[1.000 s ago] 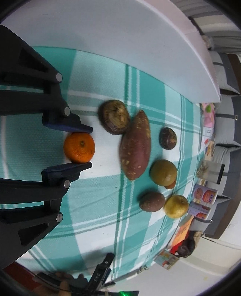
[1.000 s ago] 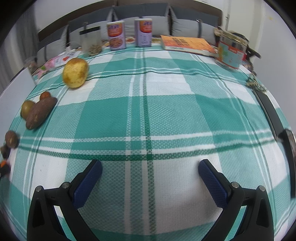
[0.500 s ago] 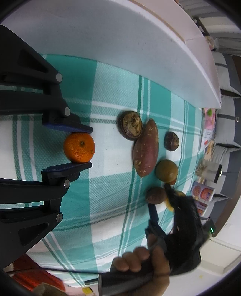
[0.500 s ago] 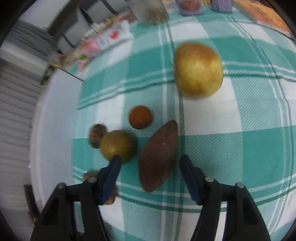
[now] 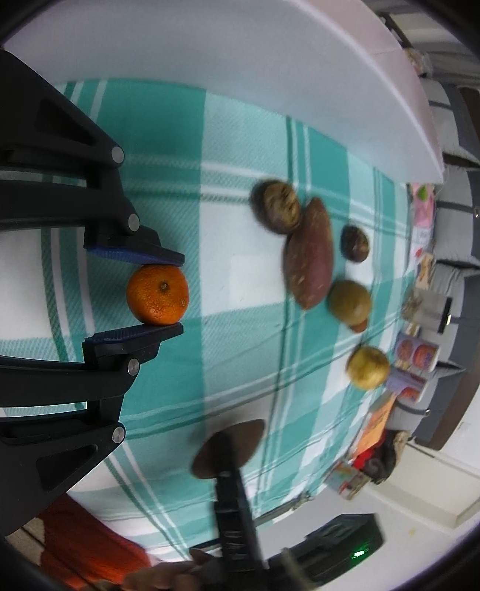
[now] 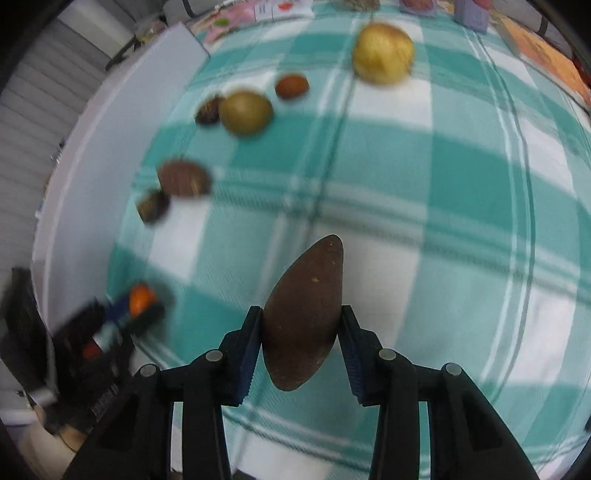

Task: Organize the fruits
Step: 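Carry the mandarin and sweet potato over the white box with both grippers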

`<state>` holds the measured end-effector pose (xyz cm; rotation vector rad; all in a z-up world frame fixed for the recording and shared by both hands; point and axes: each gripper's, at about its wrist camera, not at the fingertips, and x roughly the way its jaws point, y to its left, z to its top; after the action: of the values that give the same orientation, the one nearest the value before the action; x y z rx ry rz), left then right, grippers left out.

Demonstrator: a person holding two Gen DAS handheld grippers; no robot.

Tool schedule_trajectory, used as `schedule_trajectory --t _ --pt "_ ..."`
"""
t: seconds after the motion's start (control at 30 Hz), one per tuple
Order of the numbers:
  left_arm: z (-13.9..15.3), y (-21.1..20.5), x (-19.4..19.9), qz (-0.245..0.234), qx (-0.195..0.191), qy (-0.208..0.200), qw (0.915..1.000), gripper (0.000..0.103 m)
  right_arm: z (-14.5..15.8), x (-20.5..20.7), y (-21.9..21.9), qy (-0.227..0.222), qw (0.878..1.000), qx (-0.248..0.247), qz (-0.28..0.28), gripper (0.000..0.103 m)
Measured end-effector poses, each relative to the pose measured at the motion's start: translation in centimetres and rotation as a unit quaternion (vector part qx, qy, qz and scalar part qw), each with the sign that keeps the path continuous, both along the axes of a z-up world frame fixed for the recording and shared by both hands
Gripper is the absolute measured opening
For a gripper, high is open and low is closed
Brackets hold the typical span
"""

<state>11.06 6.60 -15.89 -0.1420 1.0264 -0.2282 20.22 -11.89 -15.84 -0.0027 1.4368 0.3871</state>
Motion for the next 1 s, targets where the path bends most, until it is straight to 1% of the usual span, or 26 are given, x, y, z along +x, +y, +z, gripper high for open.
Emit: schedule_trajectory --t 0.03,0.07,0.13,0.2,0.27,0.37,0.43,0.47,0.53,0.6,0.63,0.67,0.7,0.77,0.8,0.83,0.9,0.93,1.0 --pt "-0.2 -0.2 0.0 -0.003 0.002 0.003 1.0 0.03 -0.5 -0.4 -0.4 0.002 1.0 -0.004 0.0 0.041" --pt "-0.3 -0.3 -0.1 -0.006 0.004 0.005 1.0 0.03 -1.1 -0.8 -1.0 0.005 1.0 0.003 -0.007 0.042" --pt "-0.3 -0.4 -0.4 -0.008 0.008 0.004 0.9999 0.03 -0.9 -0.8 -1.9 0.005 0.999 0.026 -0.032 0.043" --pt "-0.2 -0.3 -0.5 -0.006 0.008 0.003 0.9999 0.03 -0.4 -0.5 -2.4 0.008 0.998 0.039 -0.047 0.045" --pt "-0.1 0.0 -0.5 -0.002 0.007 0.003 1.0 0.03 0.0 -0.2 -2.5 0.011 0.998 0.036 -0.047 0.045" --pt "-0.1 0.4 -0.5 0.002 0.004 0.005 1.0 0.03 -0.7 0.2 -2.0 0.038 0.998 0.02 -0.044 0.045" --pt "0.0 0.5 -0.5 0.002 0.004 0.007 1.0 0.03 -0.8 -0.3 -1.8 0.028 0.999 0.008 -0.045 0.04" --pt "0.2 0.6 -0.6 0.003 0.001 0.009 1.0 0.03 -1.0 0.0 -1.4 0.026 0.999 0.006 -0.043 0.04" --pt "1.5 1.1 -0.9 0.004 -0.024 0.011 0.9997 0.029 -0.3 -0.3 -1.5 0.021 0.998 0.019 -0.048 0.04" --pt "4.1 2.3 -1.5 0.007 -0.061 0.003 0.9981 0.029 2.2 -0.7 -1.3 0.004 0.996 0.065 -0.058 0.04" --pt "5.6 3.1 -1.7 0.01 -0.075 -0.004 0.9971 0.029 3.1 -0.6 -0.6 -0.004 0.995 0.079 -0.055 0.04" --pt "7.2 4.2 -2.0 0.013 -0.085 -0.015 0.9962 0.029 4.9 -0.6 0.3 -0.019 0.994 0.098 -0.047 0.04" --pt "9.0 5.5 -2.2 0.02 -0.087 -0.027 0.9956 0.029 7.2 -0.6 1.9 -0.038 0.992 0.118 -0.031 0.04" --pt "11.8 8.7 -2.4 0.04 -0.083 -0.048 0.9946 0.029 10.7 -0.7 5.2 -0.066 0.987 0.147 0.002 0.04" --pt "12.9 10.7 -2.4 0.058 -0.078 -0.055 0.9938 0.029 12.6 -0.8 7.8 -0.079 0.983 0.166 0.025 0.04" --pt "13.6 12.5 -2.5 0.075 -0.072 -0.059 0.9928 0.029 13.6 -1.0 10.0 -0.087 0.979 0.179 0.04 0.04" --pt "14.3 16.9 -2.5 0.122 -0.046 -0.063 0.9895 0.029 15.6 -1.2 14.8 -0.098 0.97 0.207 0.079 0.04" --pt "14.0 19.1 -2.5 0.147 -0.032 -0.054 0.9872 0.029 16.1 -1.1 17.5 -0.099 0.966 0.218 0.097 0.04" --pt "12.6 22.7 -2.6 0.184 -0.021 -0.029 0.9822 0.029 15.7 -1.1 22.1 -0.095 0.963 0.223 0.12 0.04"
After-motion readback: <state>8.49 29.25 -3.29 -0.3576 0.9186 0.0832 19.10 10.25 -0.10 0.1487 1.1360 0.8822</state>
